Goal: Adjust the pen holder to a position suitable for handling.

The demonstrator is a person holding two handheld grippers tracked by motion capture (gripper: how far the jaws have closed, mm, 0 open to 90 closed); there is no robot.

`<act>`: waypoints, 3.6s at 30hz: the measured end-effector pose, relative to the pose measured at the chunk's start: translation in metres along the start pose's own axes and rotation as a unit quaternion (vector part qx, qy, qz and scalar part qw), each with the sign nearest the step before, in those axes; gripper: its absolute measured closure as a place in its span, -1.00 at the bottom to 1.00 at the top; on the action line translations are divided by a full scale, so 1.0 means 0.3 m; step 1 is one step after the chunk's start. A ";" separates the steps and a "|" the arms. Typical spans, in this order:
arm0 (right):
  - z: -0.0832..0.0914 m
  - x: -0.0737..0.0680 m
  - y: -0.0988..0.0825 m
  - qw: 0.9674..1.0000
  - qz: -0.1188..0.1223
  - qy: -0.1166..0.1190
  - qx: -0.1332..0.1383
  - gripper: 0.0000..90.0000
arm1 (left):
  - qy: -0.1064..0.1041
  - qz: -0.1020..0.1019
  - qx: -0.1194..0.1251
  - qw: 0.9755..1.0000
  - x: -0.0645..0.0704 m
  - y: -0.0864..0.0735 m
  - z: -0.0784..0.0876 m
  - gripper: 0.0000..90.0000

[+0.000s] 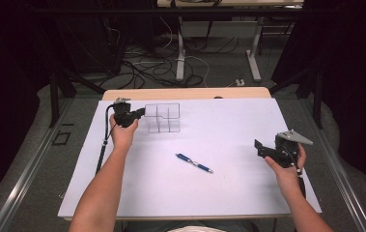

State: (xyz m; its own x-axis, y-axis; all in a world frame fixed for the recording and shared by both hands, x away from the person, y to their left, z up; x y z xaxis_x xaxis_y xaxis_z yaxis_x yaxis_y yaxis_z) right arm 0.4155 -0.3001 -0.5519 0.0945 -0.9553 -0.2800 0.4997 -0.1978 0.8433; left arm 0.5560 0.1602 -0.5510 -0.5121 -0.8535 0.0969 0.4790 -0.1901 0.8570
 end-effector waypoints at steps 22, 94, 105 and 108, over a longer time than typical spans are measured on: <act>0.002 -0.003 -0.004 1.000 -0.004 0.003 -0.002 -0.67 | -0.030 -0.020 0.001 0.999 0.163 0.050 -0.095 1.00; 0.010 -0.081 0.002 0.998 0.054 0.031 0.003 -0.56 | -0.036 -0.063 0.063 0.995 0.258 -0.032 0.239 -0.40; 0.013 -0.086 -0.006 0.997 0.061 0.038 -0.006 -0.56 | 0.007 -0.078 0.069 0.995 0.268 -0.083 0.367 -0.51; 0.013 -0.090 -0.007 0.997 0.066 0.041 -0.006 -0.56 | 0.011 -0.073 0.062 0.995 0.274 -0.104 0.391 -0.51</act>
State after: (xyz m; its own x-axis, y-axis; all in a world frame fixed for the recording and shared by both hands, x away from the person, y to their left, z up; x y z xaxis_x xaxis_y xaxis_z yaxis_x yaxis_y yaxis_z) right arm 0.4085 -0.2747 -0.5444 0.2293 -0.9516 -0.2044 0.4885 -0.0691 0.8698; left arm 0.4152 0.1529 -0.5103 -0.5531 -0.8320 -0.0430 0.3086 -0.2526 0.9170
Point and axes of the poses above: each handheld gripper's, and its own axes: z roughly backward along the jaws, y roughly out of its top, x roughly to its right, the point moved 7 cm from there along -z, roughly forward along the jaws, and after that the axes turned 14 degrees about -z, right-handed, at the moved point
